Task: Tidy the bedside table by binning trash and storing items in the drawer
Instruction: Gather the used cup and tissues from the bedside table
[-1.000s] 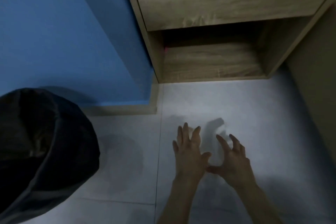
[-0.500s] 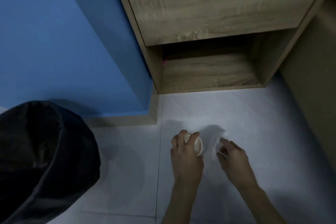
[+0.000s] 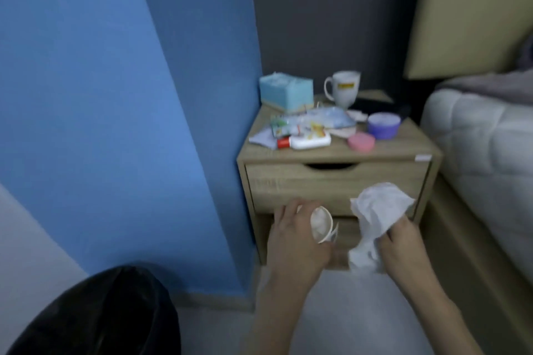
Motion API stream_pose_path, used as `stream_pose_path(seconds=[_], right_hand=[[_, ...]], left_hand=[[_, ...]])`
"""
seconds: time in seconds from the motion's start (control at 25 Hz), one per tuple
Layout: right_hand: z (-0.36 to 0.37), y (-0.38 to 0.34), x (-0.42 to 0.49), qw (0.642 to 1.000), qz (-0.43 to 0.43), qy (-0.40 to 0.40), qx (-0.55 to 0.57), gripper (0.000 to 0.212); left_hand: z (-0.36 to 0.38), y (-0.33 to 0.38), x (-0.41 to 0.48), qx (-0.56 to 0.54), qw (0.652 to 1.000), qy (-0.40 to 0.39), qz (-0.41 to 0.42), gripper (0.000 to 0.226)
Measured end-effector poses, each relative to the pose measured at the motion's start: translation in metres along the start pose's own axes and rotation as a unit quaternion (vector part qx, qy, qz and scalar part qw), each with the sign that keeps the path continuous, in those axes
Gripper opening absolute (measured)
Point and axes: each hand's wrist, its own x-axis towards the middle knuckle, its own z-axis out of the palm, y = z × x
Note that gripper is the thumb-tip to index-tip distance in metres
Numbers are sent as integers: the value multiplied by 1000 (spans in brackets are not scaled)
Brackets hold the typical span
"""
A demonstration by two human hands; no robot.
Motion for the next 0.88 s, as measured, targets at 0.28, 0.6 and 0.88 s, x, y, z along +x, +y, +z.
stream_pose_path(seconds=[0.28, 0.6, 0.88], right_hand=[[-43, -66, 35, 992, -83, -43, -88, 23], [-40, -72, 91, 996, -75, -37, -26, 23], [-20, -55, 144, 989, -94, -64, -92, 32]], left_hand=[[-56, 77, 39, 21, 999, 35, 25, 54], [-58, 73, 95, 43, 998, 20, 33, 62], [-40, 41, 145, 14, 999, 34, 12, 64]])
